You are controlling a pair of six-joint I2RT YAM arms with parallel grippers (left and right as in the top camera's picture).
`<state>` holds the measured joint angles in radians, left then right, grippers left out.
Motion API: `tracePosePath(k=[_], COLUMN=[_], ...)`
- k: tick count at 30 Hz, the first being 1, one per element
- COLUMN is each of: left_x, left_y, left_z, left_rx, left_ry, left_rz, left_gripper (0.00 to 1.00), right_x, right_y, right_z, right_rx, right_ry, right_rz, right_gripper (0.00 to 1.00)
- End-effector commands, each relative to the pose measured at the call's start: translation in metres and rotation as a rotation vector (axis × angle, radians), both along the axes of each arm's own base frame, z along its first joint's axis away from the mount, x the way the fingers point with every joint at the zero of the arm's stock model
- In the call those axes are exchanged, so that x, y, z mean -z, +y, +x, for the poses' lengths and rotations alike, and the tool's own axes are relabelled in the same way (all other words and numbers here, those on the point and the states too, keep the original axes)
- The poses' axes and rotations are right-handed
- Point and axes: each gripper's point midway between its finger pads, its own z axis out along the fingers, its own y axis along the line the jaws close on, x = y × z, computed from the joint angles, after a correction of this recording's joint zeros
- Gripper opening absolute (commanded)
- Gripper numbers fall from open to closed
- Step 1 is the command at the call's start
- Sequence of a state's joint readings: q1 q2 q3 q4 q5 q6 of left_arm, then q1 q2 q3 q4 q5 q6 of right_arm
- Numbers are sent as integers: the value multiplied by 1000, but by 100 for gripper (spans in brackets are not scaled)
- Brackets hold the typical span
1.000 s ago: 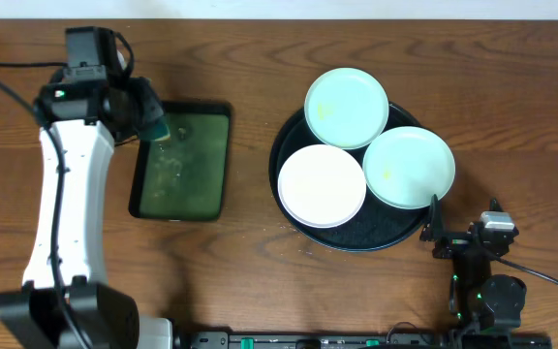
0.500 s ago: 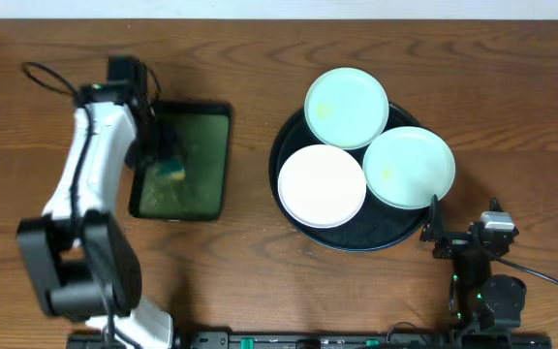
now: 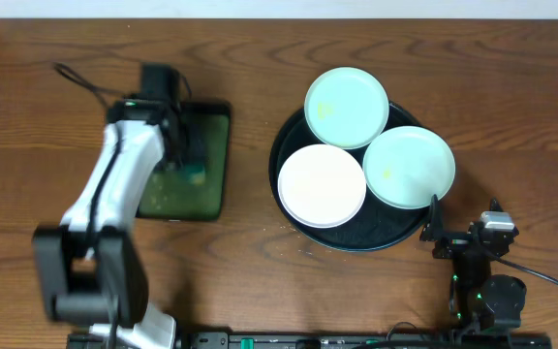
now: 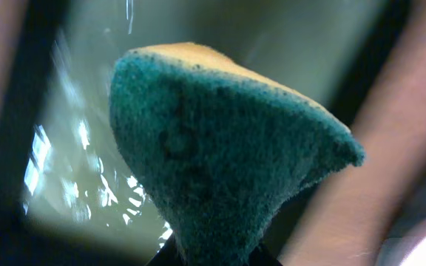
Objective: Clean dirty plates on tray and stack at the side
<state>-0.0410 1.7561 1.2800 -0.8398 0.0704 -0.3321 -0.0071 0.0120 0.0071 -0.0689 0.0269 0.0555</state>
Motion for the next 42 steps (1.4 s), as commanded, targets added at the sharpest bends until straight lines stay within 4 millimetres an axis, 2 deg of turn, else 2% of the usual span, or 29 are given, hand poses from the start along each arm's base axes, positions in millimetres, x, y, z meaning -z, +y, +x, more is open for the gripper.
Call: tracePosePath(k=[1,3,5,6,7,10,13,15,18,22,28,31,33,39,42], left_x=[-26,-56,-94,-117,-154,-188,-196,-190,-168,-114,-36,-7,5,29,35], left_y=[-5,-8,-15,-20,-34,-54,-79,-102,-139,-190,-241,-255,-258,-265,-261], left_z=[8,16,22,23,22,16,5,-1,-10,-18,-28,-34,-37,-46,-44], left_rx=[24,28,40,46,44,-40,-64,-16,72,105,130,146,148,171,167], left_ry=[-46,-101,-180,-229,-327,-413,-407,-379,-316,-189,-48,1,21,66,57], left_rz=[-28,-43,-79,-106,-169,-268,-324,-337,-344,-336,-252,-225,-206,-167,-137], left_gripper=[7,7,7,7,7,7,8,7,7,7,7,7,8,8,8], right_x=[0,0,0,0,0,0,0,0,0,0,0,0,0,0,-4], right_y=[-4,-4,-4,-4,-4,-4,-4,-4,-4,-4,-4,-4,-4,-4,-7], right_z=[0,0,0,0,0,0,0,0,0,0,0,0,0,0,0], right_rx=[18,18,18,18,18,18,18,18,17,18,18,18,18,18,33], right_ry=[0,0,0,0,0,0,0,0,0,0,0,0,0,-1,-17], right_rz=[-13,-13,-13,-13,-13,-13,-13,-13,-13,-13,-13,-13,-13,-13,-14], right_gripper=[99,99,99,99,99,99,99,99,99,99,99,99,99,99,99])
